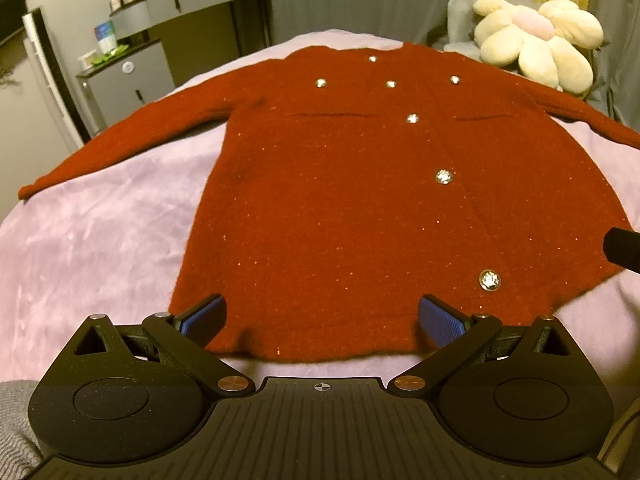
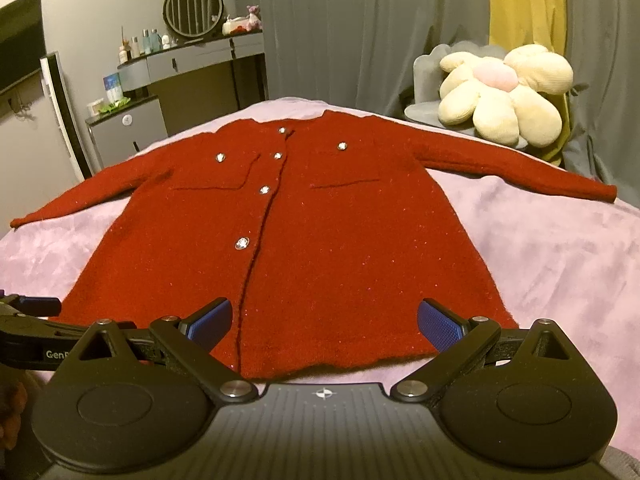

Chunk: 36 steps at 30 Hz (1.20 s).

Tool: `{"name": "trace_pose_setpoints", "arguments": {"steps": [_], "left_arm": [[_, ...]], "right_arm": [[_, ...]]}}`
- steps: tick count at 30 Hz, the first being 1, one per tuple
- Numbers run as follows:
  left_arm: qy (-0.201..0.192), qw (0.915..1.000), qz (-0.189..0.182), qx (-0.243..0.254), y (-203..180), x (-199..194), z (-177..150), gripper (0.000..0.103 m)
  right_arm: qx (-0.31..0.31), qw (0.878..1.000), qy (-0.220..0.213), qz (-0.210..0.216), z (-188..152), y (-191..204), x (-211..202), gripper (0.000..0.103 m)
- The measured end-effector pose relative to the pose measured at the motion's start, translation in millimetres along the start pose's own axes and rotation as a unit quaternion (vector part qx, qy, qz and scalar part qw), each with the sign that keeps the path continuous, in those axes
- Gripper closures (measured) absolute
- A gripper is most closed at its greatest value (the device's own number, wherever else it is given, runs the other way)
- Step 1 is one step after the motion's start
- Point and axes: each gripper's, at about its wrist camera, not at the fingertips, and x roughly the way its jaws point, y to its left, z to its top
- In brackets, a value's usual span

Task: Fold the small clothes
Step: 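Grasp a red cardigan sleeve with the right gripper and lift it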

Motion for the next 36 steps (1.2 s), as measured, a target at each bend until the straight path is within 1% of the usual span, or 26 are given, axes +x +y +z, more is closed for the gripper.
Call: {"name": "trace_pose_setpoints", "arguments": {"steps": [5,9,11,12,14,15,17,18,19,21,22,24,25,26,27,28,29,30,32,33,34,36], "left_arm": [[0.005,1.0000,-0.004,-0.001,0,-1,3,0.000],[0.008,0.9998,-0.016,-0.007,5,-3,14,0.000],[0.006,0.9999,-0.014,-0.007,6,-3,26,0.000],[0.002,0.9998,-0.015,-0.009,7,-3,35,0.000],[-0.016,0.9994,-0.021,-0.024,9,0,61,0.000],[-0.026,0.9988,-0.025,-0.034,9,3,74,0.000],[-0.042,0.9972,-0.029,-0.055,8,12,102,0.000],[-0.047,0.9963,-0.030,-0.066,7,20,115,0.000],[-0.051,0.9952,-0.032,-0.076,5,31,130,0.000],[-0.053,0.9943,-0.031,-0.088,0,55,148,0.000],[-0.055,0.9938,-0.021,-0.094,-2,72,155,0.000],[-0.065,0.9930,0.004,-0.098,-3,99,157,0.000],[-0.070,0.9926,0.016,-0.098,-3,111,154,0.000],[-0.075,0.9923,0.025,-0.095,-2,121,148,0.000],[-0.080,0.9920,0.031,-0.093,-1,129,143,0.000],[-0.086,0.9912,0.036,-0.093,1,137,139,0.000],[-0.087,0.9904,0.039,-0.100,3,145,137,0.000],[-0.084,0.9895,0.038,-0.111,6,152,139,0.000],[-0.087,0.9864,0.031,-0.136,12,160,140,0.000],[-0.092,0.9854,0.028,-0.140,12,161,139,0.000],[-0.102,0.9848,0.027,-0.138,12,162,138,0.000],[-0.115,0.9862,0.034,-0.114,8,164,133,0.000]], "right_arm": [[0.022,1.000,-0.001,0.021,1,-7,-3,0.004],[0.060,0.997,-0.002,0.044,4,-19,-2,0.004],[0.087,0.993,-0.002,0.077,5,-28,-1,0.004],[0.103,0.989,-0.001,0.103,7,-35,1,0.004],[0.123,0.984,0.004,0.131,14,-46,10,0.004],[0.129,0.982,0.003,0.135,19,-51,14,0.004],[0.146,0.980,-0.013,0.132,33,-67,24,0.004],[0.151,0.980,-0.024,0.124,42,-75,29,0.004],[0.154,0.982,-0.035,0.106,52,-85,36,0.004],[0.161,0.984,-0.048,0.064,70,-107,53,0.004],[0.170,0.983,-0.052,0.045,77,-119,62,0.004],[0.205,0.977,-0.053,0.012,89,-153,86,0.004],[0.223,0.973,-0.054,-0.002,94,-171,98,0.007],[0.240,0.969,-0.056,-0.020,97,-188,109,0.018],[0.258,0.964,-0.056,-0.039,100,-208,120,0.023],[0.277,0.958,-0.055,-0.055,102,-228,131,0.036],[0.294,0.952,-0.055,-0.067,102,-246,140,0.047],[0.315,0.944,-0.054,-0.083,102,-265,150,0.050],[0.355,0.927,-0.064,-0.107,97,-295,168,0.050],[0.376,0.916,-0.067,-0.119,95,-307,177,0.050],[0.394,0.907,-0.071,-0.128,93,-318,186,0.050],[0.410,0.898,-0.073,-0.143,92,-335,204,0.050]]}}
